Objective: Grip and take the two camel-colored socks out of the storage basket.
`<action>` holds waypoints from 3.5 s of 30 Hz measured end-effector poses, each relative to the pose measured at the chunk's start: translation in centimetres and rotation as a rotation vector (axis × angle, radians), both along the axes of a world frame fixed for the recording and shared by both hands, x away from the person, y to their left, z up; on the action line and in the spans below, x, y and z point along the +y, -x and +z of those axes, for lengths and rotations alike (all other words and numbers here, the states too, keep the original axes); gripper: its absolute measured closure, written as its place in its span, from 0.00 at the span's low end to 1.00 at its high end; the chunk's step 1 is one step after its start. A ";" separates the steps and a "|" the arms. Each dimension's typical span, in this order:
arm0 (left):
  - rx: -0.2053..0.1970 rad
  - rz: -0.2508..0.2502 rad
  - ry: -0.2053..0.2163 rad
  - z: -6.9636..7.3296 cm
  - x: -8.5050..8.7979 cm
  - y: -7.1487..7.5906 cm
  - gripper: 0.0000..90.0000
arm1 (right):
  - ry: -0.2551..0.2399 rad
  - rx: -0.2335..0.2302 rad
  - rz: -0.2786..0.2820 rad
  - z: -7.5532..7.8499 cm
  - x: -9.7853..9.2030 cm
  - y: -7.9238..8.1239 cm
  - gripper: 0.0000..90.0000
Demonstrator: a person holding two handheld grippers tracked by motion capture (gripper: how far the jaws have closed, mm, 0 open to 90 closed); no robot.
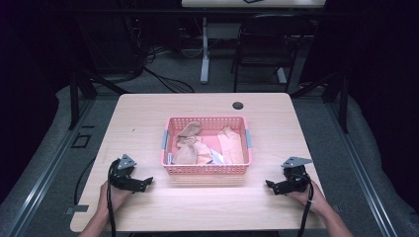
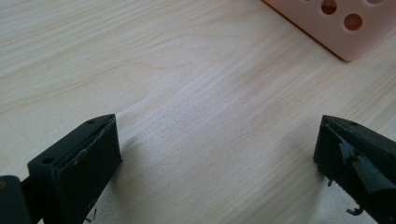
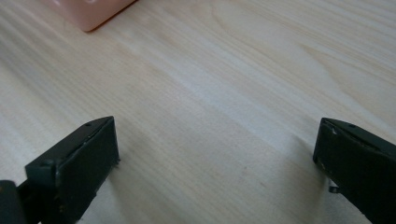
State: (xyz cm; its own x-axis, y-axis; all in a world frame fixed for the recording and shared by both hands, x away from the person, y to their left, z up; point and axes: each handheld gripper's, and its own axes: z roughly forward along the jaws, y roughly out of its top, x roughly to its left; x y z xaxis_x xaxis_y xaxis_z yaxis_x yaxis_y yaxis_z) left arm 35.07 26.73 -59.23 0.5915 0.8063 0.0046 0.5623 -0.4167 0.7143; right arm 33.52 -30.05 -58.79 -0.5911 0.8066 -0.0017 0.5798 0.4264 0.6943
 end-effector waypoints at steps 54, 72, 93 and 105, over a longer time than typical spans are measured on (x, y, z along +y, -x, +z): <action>0.110 -0.134 -0.061 12.1 -7.5 -3.4 0.00 | -0.003 -0.007 -0.032 -0.1 0.2 0.5 0.00; 0.219 -0.238 -0.170 12.0 -14.4 -6.6 0.01 | -0.012 -0.014 -0.037 -0.1 0.0 0.9 0.00; 0.394 -0.189 -0.244 8.2 -17.8 -9.3 0.06 | -0.012 -0.015 -0.036 -0.1 0.0 1.0 0.00; 0.422 -0.167 -0.283 7.7 -18.2 -9.3 0.26 | -0.012 -0.014 -0.031 -0.1 0.0 1.0 0.00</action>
